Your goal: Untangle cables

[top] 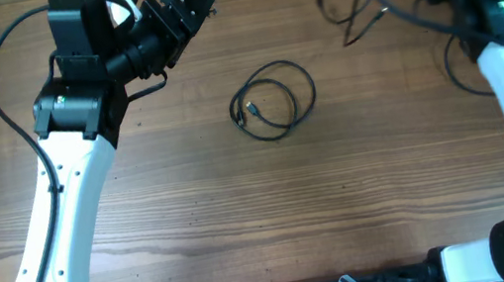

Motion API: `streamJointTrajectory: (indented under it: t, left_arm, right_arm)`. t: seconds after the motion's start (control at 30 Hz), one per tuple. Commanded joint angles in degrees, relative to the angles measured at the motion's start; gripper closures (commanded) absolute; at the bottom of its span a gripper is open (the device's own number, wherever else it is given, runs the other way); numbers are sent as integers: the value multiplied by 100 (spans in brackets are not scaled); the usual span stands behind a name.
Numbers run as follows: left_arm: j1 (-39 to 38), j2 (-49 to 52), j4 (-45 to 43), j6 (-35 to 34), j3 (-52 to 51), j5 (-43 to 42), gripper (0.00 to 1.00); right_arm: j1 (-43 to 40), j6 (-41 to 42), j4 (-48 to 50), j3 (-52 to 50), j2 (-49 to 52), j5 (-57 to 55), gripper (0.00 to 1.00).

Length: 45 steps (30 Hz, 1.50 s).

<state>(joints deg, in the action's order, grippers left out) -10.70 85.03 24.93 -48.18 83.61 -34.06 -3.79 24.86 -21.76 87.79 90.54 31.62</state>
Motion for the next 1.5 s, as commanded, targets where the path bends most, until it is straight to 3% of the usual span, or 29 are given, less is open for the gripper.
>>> streamJointTrajectory:
  t: [0.0,0.23,0.5,0.67,0.83,0.9,0.97,1.0,1.07,1.47]
  left_arm:
    - [7,-70,4,286,26,76,30]
    - [-4,-55,20,284,26,96,30]
    - [-4,-55,24,284,26,98,30]
    - [-4,-55,24,284,26,142,31]
    - [-4,-55,24,282,26,142,32]
    - [-4,-55,26,284,26,151,31]
    - [-4,-55,24,282,26,173,32]
    - [-7,-50,24,282,26,181,32]
    - [-4,-50,24,282,24,181,32]
    - [-7,-50,26,282,24,179,32]
  right_arm:
    - [-348,61,98,120,66,-1248,96]
    - [-573,-59,1108,120,573,-3318,96]
    - [-579,-46,2940,120,1989,-5493,96]
    - [-605,-90,3945,120,2929,-5823,91]
    - [-640,52,3644,120,3462,-5786,88]
    - [-660,125,3392,120,3480,-5517,81]
    - [-704,94,3289,120,3456,-5060,64]
    - [-737,61,3217,120,3425,-4747,38]
    - [-809,63,3029,127,3348,-4293,0]
    - [-1408,280,988,850,2688,-1534,0]
